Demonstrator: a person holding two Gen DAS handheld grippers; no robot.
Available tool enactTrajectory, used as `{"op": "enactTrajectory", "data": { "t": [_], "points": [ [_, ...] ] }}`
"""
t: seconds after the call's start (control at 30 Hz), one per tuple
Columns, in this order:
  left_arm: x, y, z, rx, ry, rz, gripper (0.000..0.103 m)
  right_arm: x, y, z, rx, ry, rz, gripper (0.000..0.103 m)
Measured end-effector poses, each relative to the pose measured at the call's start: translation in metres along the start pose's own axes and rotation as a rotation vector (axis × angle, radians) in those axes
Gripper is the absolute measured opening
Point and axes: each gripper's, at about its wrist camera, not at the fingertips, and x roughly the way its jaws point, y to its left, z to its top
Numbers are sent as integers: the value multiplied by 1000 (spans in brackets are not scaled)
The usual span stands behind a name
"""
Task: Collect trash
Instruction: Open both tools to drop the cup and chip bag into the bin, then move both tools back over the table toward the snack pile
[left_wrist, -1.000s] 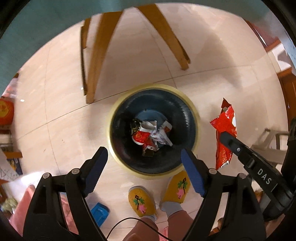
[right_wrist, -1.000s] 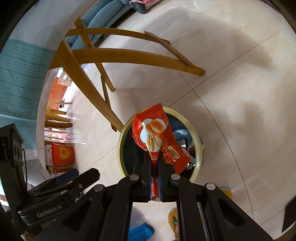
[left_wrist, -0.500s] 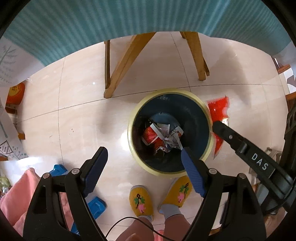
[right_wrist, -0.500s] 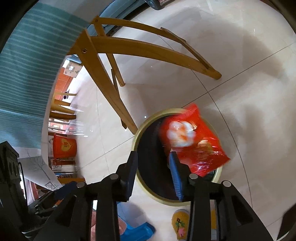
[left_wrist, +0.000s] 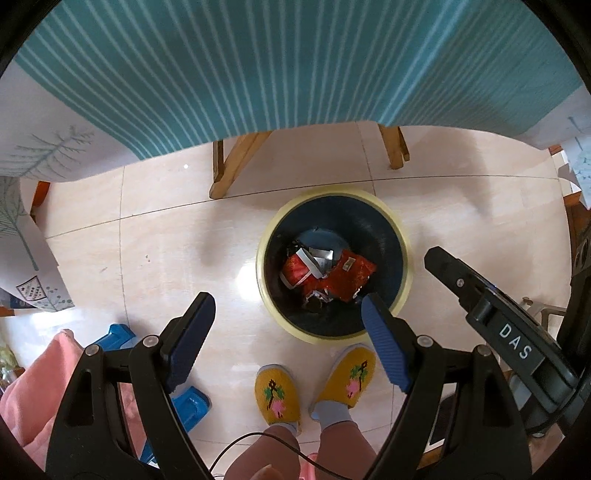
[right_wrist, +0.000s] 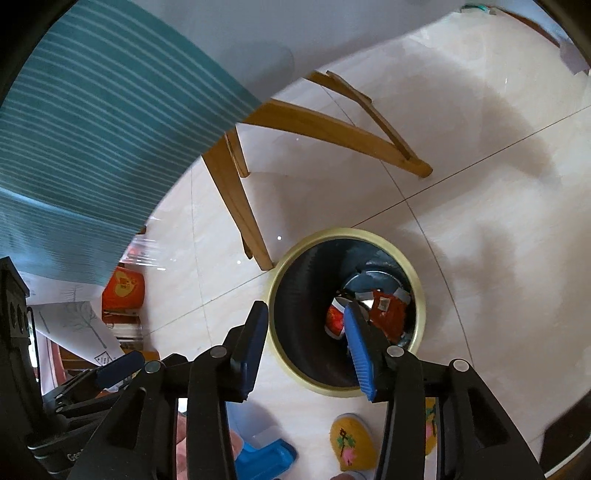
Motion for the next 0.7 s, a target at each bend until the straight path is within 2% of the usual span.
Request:
{"op": "enactTrajectory", "data": {
  "t": [0.07, 0.27, 0.7],
  "points": [
    [-8, -2, -1, 2, 3, -2, 79, -12, 3, 0, 0, -4, -6, 48],
    [-40, -4, -4, 1, 12, -5, 79, -54, 16, -1, -2, -3, -16, 48],
    [-168, 6, 2, 35, -30, -24, 79, -184, 84, 0, -59, -34, -15, 48]
  ]
}}
